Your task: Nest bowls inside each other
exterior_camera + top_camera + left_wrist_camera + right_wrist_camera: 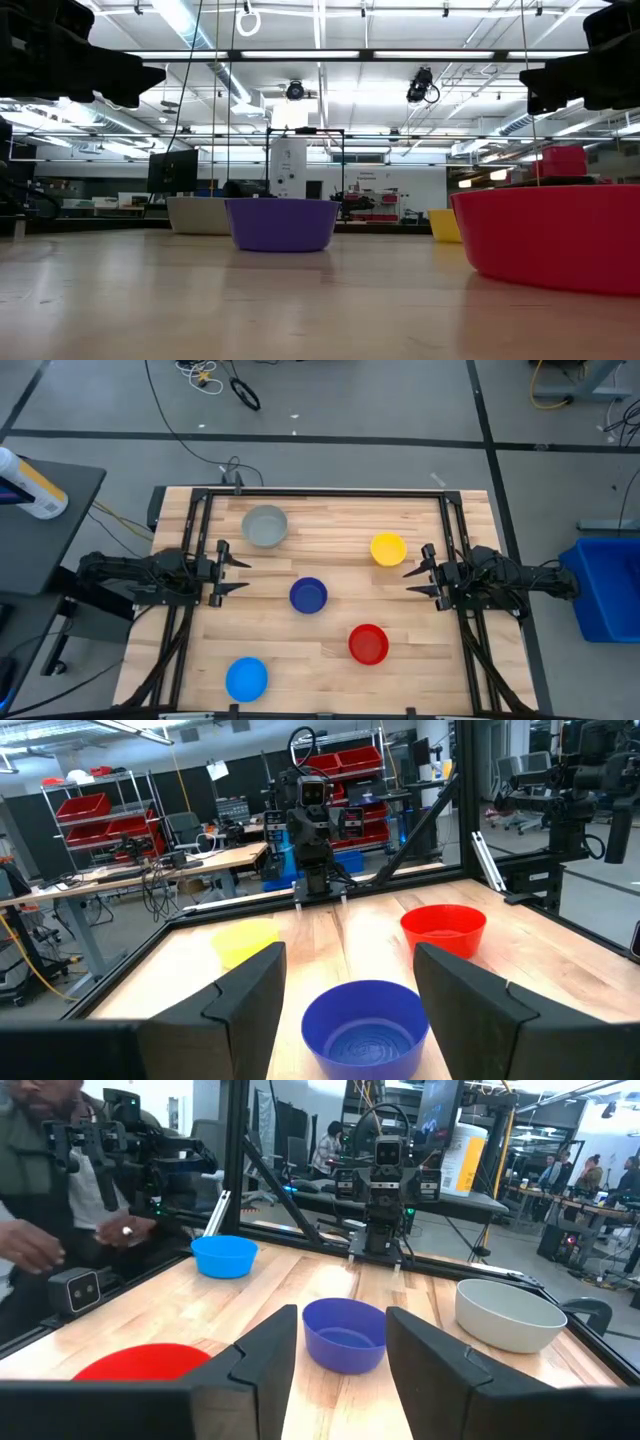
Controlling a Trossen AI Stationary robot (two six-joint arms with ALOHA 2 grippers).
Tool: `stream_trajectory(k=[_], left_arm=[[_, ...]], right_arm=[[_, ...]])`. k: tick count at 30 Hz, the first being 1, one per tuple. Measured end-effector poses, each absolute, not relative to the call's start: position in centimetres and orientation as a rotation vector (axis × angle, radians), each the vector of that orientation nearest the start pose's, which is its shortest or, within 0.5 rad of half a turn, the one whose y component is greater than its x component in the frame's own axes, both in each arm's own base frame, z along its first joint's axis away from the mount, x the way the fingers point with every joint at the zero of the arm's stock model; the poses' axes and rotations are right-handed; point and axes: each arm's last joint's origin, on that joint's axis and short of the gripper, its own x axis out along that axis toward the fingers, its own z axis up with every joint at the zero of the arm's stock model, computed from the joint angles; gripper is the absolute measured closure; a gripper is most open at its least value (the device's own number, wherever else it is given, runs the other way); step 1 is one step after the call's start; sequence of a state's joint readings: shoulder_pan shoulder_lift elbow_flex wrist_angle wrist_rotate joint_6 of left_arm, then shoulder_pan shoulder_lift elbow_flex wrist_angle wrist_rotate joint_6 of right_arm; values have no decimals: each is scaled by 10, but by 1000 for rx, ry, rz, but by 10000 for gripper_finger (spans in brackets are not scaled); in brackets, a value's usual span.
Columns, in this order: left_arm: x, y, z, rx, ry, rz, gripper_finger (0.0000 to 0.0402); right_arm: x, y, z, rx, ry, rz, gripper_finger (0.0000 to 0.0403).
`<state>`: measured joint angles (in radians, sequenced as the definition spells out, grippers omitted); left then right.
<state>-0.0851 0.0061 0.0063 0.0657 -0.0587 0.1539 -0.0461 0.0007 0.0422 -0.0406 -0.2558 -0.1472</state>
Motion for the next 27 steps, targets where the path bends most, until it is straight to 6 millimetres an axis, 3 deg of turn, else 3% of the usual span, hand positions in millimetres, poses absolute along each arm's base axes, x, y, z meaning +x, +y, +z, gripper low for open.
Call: stream_trajectory(k=[27], left_arm=[[97,-7,172,149,-68,-21,174]], right_arm=[[94,3,174,-147,-16,209,279]])
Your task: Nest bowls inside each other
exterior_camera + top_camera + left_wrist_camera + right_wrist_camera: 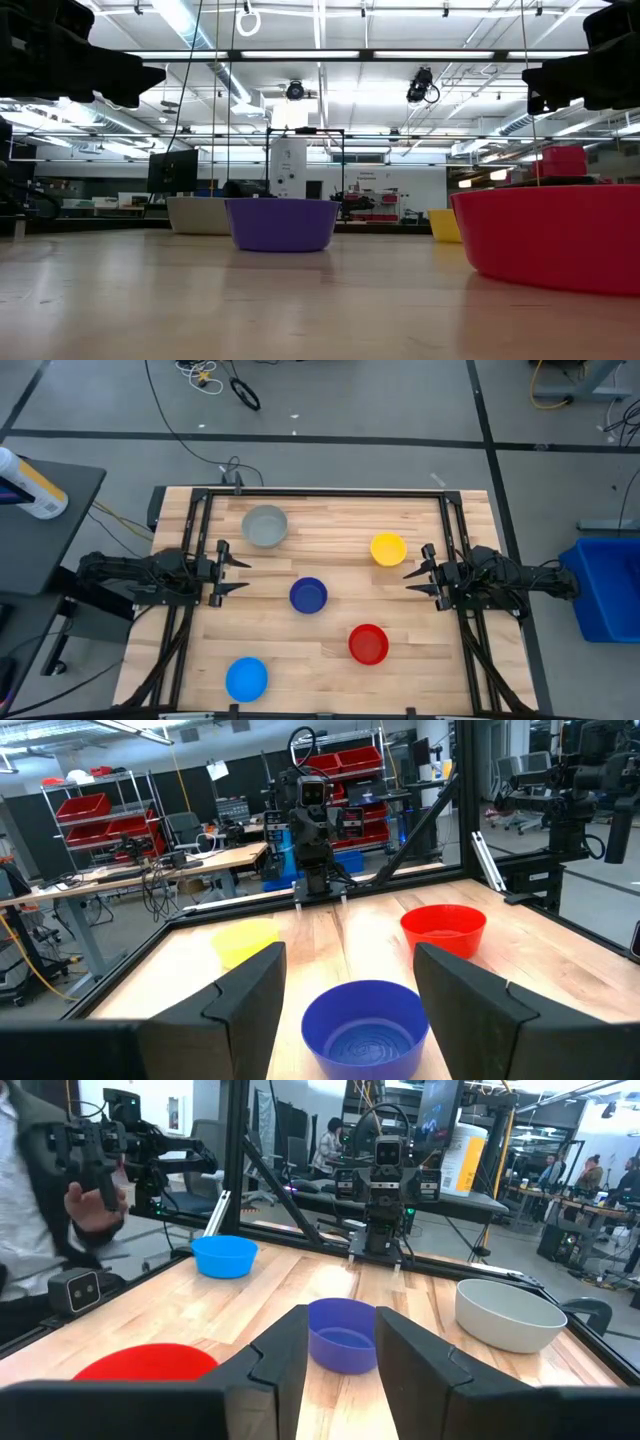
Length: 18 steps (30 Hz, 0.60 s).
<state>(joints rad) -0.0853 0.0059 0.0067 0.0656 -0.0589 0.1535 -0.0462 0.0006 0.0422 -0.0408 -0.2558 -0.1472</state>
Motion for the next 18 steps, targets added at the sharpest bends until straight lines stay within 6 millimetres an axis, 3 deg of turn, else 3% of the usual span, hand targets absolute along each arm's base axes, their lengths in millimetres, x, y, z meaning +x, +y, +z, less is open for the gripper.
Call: stream_trajectory(k=[9,18], left_arm=[[97,-7,172,149,-68,-21,174],[97,-7,172,149,-68,-21,174]], right_arm=[[94,3,174,-147,-16,208,263],[95,-1,175,-149,-22,62,245]])
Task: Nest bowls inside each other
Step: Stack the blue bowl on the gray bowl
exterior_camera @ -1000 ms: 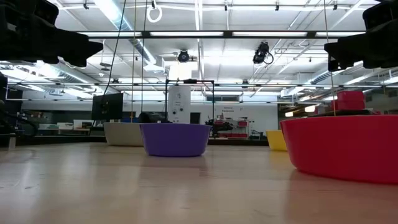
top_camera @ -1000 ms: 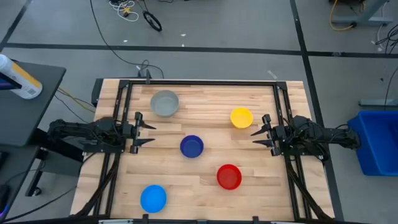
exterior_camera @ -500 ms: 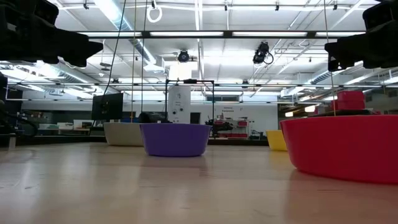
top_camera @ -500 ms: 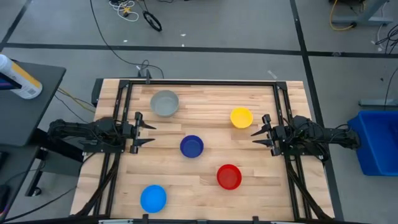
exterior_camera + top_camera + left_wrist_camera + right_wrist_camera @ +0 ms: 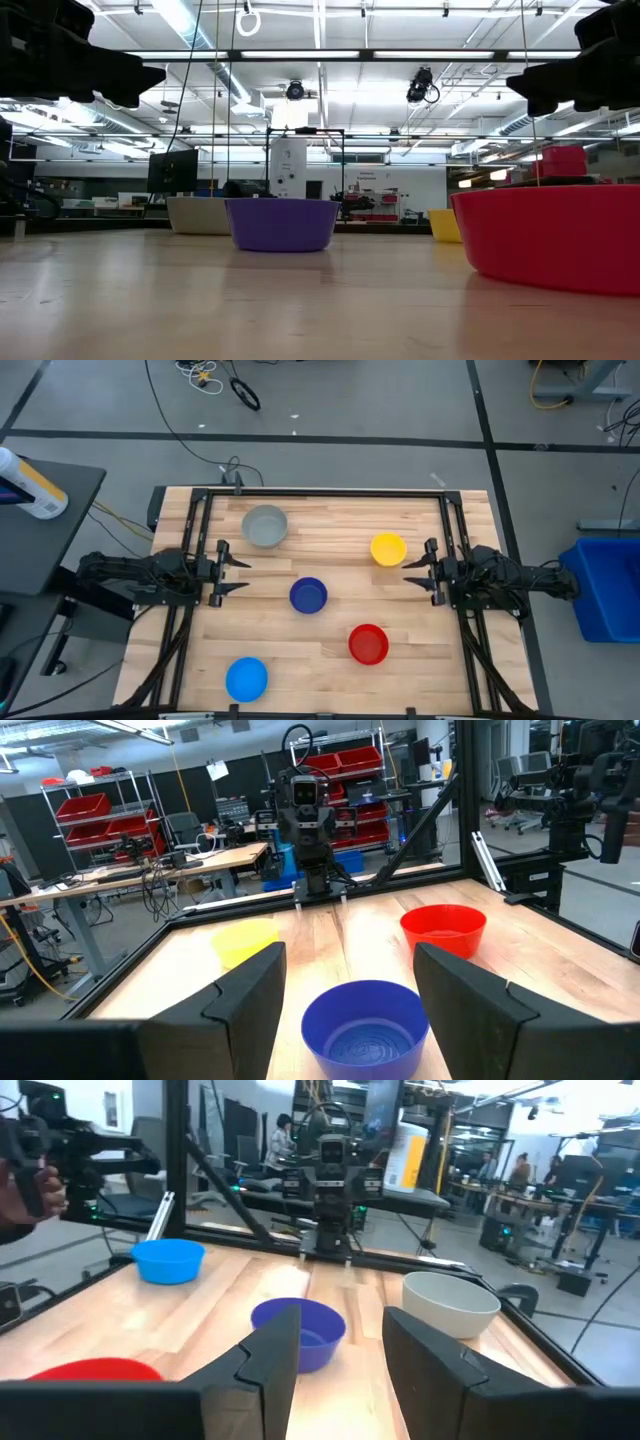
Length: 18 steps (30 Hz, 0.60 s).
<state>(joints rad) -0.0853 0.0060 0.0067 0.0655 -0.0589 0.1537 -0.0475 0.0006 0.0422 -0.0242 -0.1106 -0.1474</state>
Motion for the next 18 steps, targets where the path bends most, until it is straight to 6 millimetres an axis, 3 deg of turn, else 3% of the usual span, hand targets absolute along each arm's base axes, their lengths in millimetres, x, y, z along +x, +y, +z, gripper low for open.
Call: stream_trajectory(k=[18], left_arm=[[97,-7,172,118,-68,-22,174]], right_arm=[[95,-1,176,-149,-32,56,214]])
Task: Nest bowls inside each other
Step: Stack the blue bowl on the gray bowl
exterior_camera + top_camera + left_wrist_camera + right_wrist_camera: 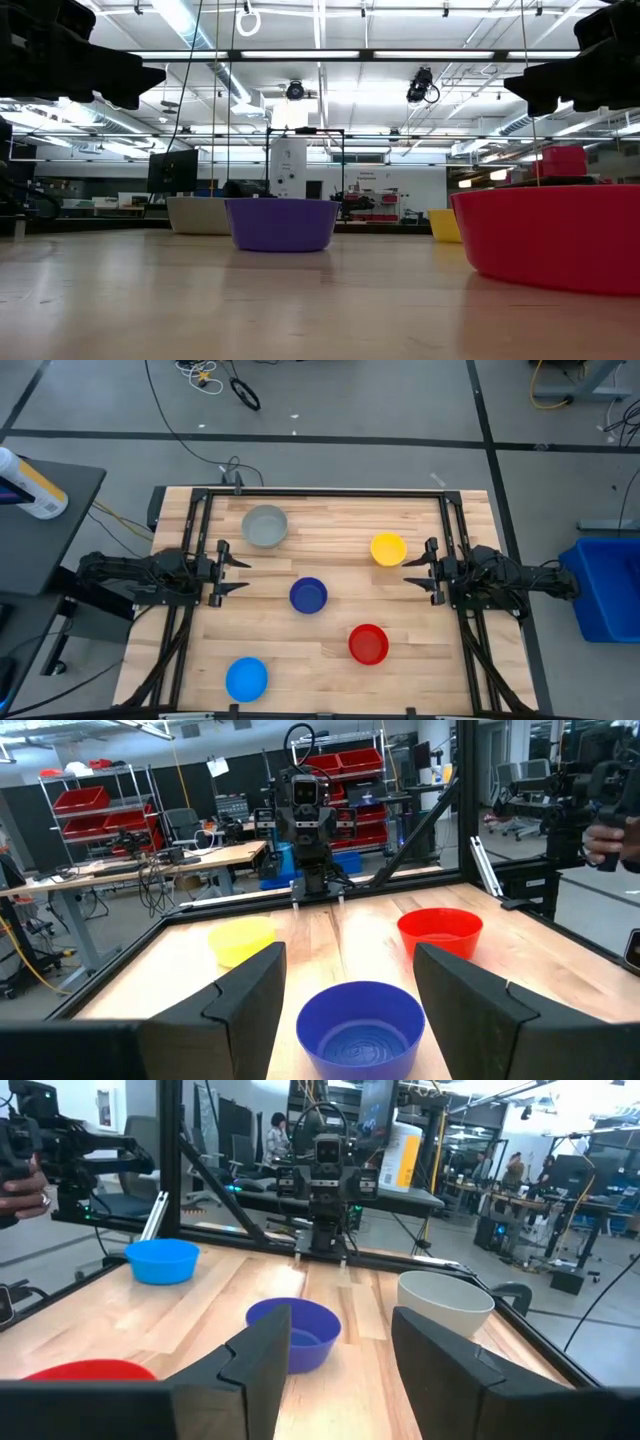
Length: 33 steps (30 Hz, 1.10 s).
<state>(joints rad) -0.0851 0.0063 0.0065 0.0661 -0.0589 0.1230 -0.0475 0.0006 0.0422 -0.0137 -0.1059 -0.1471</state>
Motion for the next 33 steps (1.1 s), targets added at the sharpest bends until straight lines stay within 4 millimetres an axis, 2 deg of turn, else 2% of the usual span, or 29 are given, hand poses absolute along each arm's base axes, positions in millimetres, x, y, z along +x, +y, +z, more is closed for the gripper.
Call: stream_trajectory(k=[11,17,25,29,33], left_arm=[[97,-7,172,86,-71,-23,174],[97,-6,173,69,-76,10,174],[97,-3,171,62,-56,83,174],[98,-3,170,55,-38,104,174],[102,-2,166,59,13,139,174]], right_arm=[[95,-1,180,-80,-64,51,201],[94,-6,183,28,-94,-104,211],[103,-6,172,98,36,-99,234],[112,-7,164,139,122,-106,231],[123,-7,164,141,126,-106,223]])
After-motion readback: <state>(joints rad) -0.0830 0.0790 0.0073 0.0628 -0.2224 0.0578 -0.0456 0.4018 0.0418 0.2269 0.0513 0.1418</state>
